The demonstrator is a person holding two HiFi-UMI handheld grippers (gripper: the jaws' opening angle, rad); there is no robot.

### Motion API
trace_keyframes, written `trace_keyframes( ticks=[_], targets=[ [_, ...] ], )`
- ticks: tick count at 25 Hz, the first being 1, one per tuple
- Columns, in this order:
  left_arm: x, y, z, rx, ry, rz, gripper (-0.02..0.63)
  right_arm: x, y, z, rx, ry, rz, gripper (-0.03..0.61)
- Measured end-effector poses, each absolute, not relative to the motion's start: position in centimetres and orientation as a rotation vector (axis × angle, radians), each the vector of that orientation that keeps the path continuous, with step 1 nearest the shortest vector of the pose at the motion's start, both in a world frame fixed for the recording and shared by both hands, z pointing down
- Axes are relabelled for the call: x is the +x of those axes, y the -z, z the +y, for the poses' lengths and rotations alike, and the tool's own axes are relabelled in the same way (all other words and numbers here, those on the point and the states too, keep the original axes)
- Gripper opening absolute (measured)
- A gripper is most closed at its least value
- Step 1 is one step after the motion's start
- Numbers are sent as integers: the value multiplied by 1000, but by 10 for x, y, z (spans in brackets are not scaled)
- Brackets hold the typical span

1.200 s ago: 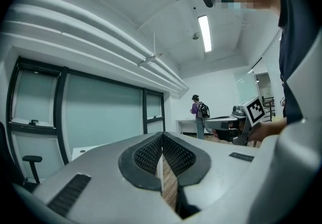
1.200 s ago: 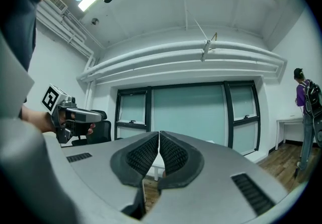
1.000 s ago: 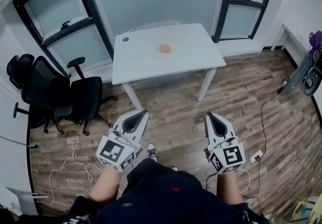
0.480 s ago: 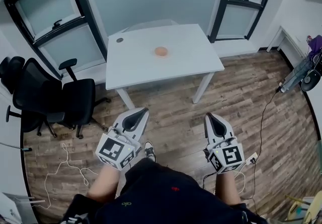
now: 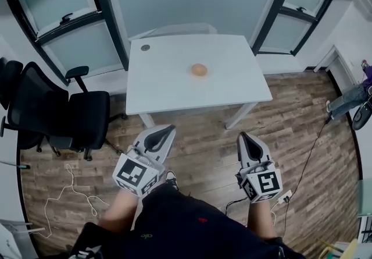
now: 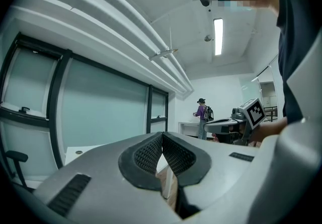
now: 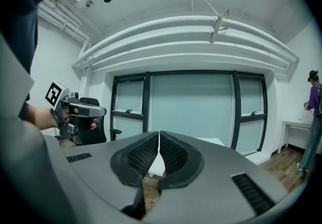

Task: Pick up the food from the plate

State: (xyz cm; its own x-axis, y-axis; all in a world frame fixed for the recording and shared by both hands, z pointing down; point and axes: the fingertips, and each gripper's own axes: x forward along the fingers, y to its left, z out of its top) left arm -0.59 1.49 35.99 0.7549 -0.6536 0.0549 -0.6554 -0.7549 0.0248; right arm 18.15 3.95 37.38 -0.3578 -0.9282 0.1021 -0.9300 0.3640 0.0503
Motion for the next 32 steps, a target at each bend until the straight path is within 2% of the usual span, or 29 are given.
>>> trace_keyframes(
  ticks=[14, 32],
  targets=[
    [-93, -369, -119, 2872, -35, -1058, 23, 88, -364, -110, 1666, 24, -2480, 26],
    [-90, -384, -203, 2833, -46, -1113, 23, 86, -388, -213, 1557, -8, -2526, 26]
  ],
)
